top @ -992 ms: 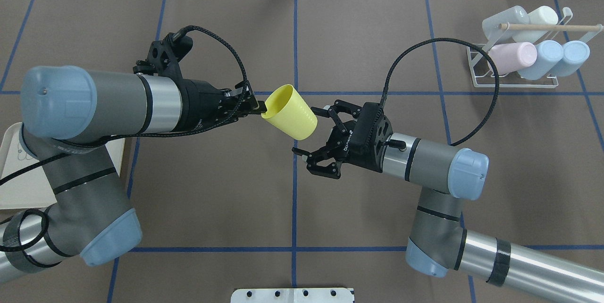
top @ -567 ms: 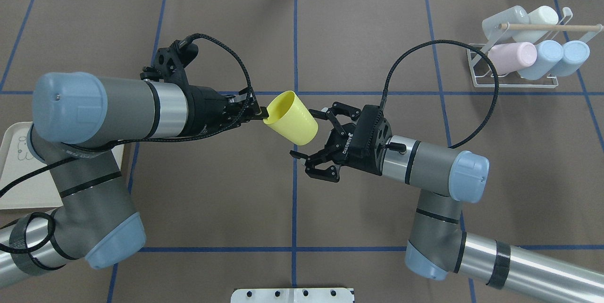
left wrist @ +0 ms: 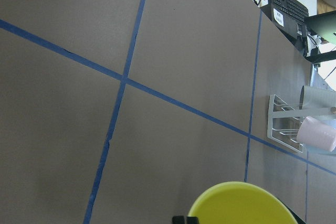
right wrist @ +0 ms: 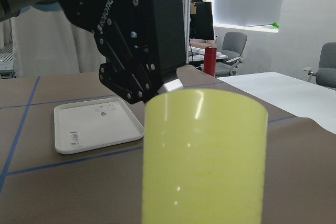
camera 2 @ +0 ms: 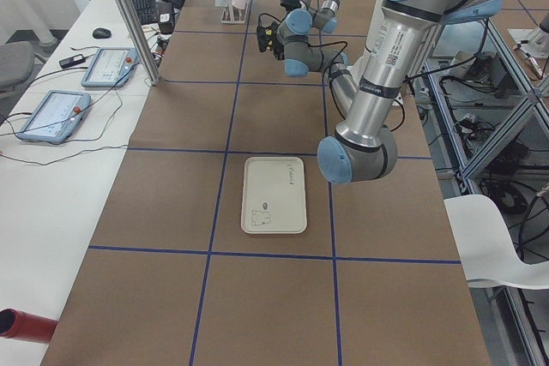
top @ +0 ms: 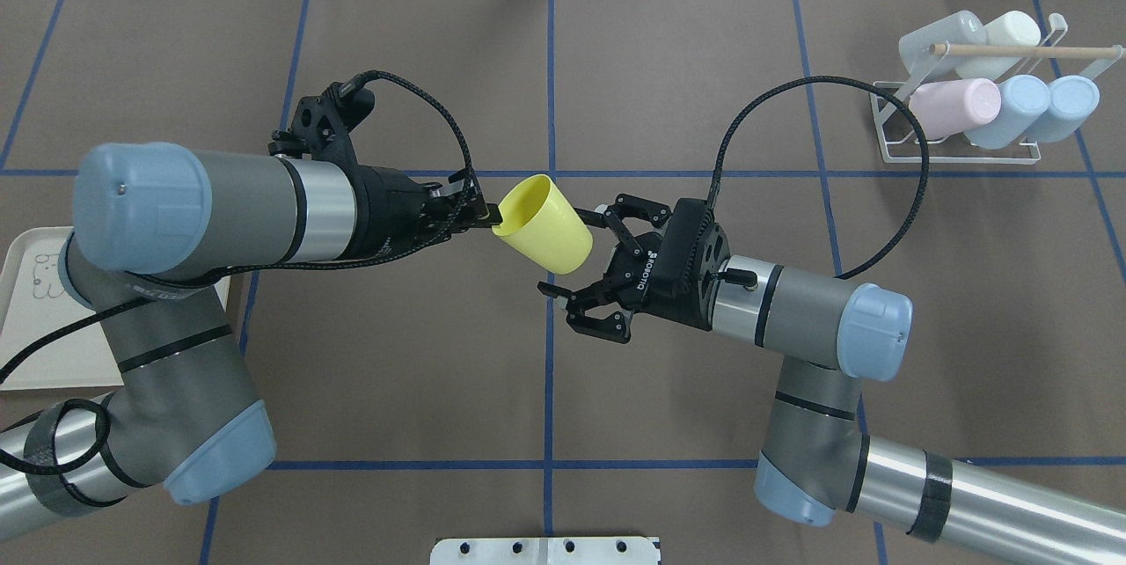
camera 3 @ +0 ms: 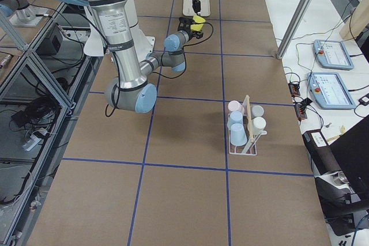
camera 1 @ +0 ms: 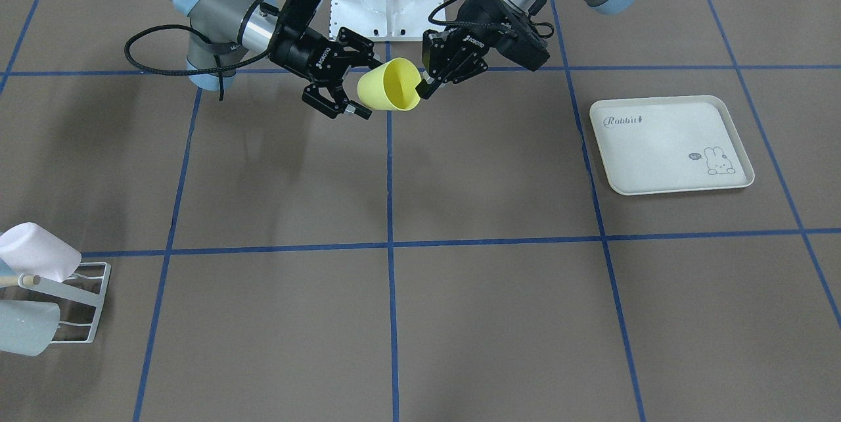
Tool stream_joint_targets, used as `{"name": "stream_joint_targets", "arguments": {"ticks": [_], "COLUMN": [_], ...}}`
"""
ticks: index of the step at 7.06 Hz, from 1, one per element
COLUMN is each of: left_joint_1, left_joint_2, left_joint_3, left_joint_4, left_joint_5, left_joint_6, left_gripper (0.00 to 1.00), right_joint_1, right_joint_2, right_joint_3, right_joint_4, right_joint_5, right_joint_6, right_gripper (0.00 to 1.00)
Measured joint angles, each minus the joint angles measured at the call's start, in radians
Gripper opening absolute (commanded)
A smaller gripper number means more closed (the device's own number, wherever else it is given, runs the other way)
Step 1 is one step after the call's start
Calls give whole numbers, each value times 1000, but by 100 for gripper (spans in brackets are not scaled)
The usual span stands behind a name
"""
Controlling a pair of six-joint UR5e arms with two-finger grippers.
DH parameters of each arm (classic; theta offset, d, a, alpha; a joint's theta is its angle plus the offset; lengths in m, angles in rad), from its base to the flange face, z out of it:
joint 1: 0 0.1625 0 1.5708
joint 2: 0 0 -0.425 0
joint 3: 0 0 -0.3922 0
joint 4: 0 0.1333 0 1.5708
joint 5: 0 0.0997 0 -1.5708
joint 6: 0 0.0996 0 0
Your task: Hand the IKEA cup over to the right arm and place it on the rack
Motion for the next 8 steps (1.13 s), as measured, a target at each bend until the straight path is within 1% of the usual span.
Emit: {"name": "stream_joint_targets", "arguments": {"ticks": [2,5,6,7,8], "left_joint_1": [1,2,2,2,2], "left_joint_2": [0,0,0,0,0], "left_joint_3": [0,-1,-2,-2,-3], "left_joint_4": [0,0,0,0,0], "left_joint_5": [1,2,3,3,3], "left_joint_6": [0,0,0,0,0], "left_gripper": [0,0,0,0,0], "right_joint_1": [1,1,1,1,1], "right_joint_2": [-8,-10,-11,-11,-11], "right_joint_3": [4,14,18,19,20], "right_joint_4": [0,0,0,0,0], "right_joint_5": [1,2,2,2,2], "right_joint_6": [0,2,3,5,6], "right_gripper": [78,83,83,79,59]}}
